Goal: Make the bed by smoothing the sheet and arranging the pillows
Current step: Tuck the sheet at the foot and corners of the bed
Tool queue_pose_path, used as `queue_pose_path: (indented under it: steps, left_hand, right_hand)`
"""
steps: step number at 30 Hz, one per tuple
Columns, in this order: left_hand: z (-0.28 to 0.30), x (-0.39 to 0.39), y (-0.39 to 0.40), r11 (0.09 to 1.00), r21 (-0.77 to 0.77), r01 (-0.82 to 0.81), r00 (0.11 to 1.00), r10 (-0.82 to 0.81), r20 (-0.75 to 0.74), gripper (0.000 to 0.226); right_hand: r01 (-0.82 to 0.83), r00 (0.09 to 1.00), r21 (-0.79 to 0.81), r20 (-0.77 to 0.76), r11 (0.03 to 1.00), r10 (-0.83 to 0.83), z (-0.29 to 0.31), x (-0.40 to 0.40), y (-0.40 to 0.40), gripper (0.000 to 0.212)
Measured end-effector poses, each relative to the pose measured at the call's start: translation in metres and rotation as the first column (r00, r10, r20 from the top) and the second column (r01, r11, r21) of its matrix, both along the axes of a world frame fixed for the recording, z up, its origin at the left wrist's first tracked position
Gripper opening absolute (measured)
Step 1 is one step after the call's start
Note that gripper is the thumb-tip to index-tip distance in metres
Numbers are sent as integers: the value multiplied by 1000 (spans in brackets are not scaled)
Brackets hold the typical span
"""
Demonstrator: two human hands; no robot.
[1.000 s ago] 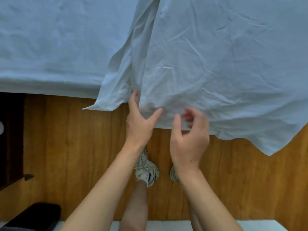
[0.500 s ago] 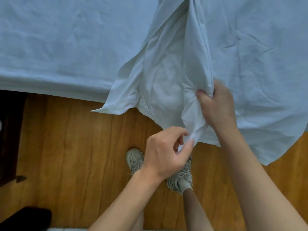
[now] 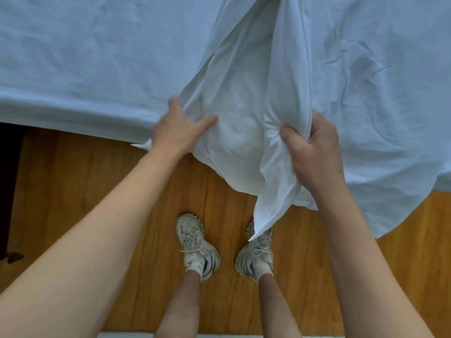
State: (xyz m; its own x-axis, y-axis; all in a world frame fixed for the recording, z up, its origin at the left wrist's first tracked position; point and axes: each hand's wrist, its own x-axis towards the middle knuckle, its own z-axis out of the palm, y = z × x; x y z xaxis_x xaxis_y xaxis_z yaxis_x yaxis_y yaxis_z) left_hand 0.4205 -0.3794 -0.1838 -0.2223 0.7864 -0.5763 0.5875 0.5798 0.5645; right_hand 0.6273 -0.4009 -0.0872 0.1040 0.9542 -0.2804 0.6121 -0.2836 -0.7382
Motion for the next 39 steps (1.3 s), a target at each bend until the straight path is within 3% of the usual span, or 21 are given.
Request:
queue_pose_path:
  steps: [2, 5, 9, 12, 14, 15, 18, 20, 22, 24, 27, 31, 33, 36, 39]
  left_hand:
    - [3, 12, -13, 997, -39, -72, 980, 78, 185, 55]
    - [28, 21, -41, 962, -26, -272, 867, 257, 428, 14]
    - [71, 26, -114, 951, 103, -291, 835, 200, 513, 2]
    - [47, 31, -147, 957, 16, -291, 877, 260, 405, 6]
    - [-4, 33, -162, 962, -212, -175, 936, 229, 268, 6]
    - [-26, 33, -173, 922, -378, -80, 971, 158, 179, 11]
    - [-62, 13, -223, 655, -750, 89, 992, -126, 8, 48]
    - [-64, -1, -246, 622, -783, 25, 990, -123, -67, 49]
    - [-63, -10, -256, 671, -735, -96, 990, -12, -140, 43]
    - [-60, -14, -258, 731, -645, -224, 974, 150, -168, 34]
    - [-45, -15, -239, 826, -461, -324, 946, 267, -185, 25]
    - [0, 5, -178, 946, -46, -322, 927, 305, -221, 27]
    - [24, 18, -143, 956, 135, -261, 946, 281, -161, 27]
    - [55, 35, -92, 943, 334, 12, 987, 43, -157, 33]
    - [75, 55, -49, 824, 442, 355, 926, -246, -286, 43]
  right_hand:
    - [6, 1000, 14, -22, 1000, -5, 5, -3, -1, 27]
    - [7, 998, 57, -56, 998, -4, 19, -7, -2, 30]
    - [-32, 994, 154, -102, 987, 48, 55, -11, -3, 21]
    - [-87, 988, 197, -106, 977, 109, 75, -16, 0, 20]
    - [-115, 985, 185, -109, 976, 136, 73, -19, 6, 23]
    - [-139, 984, 173, -90, 975, 156, 67, -22, 7, 21]
    - [-200, 979, 91, 49, 975, 197, 30, -39, 7, 8]
    - [-258, 947, -47, 185, 965, 262, -8, -56, -2, 37]
    - [-340, 861, -182, 335, 923, 383, -47, -68, -16, 72]
    - [-431, 745, -218, 461, 875, 482, -70, -74, -26, 89]
    - [-463, 724, -170, 494, 870, 482, -66, -73, -24, 83]
    - [-426, 798, 89, 505, 900, 327, -47, -58, -17, 51]
    - [-373, 803, 165, 550, 913, 229, -44, -46, -8, 43]
    - [-271, 769, 152, 628, 950, 119, -36, -18, 17, 49]
    - [-153, 745, 175, 667, 973, -3, -28, 20, 45, 56]
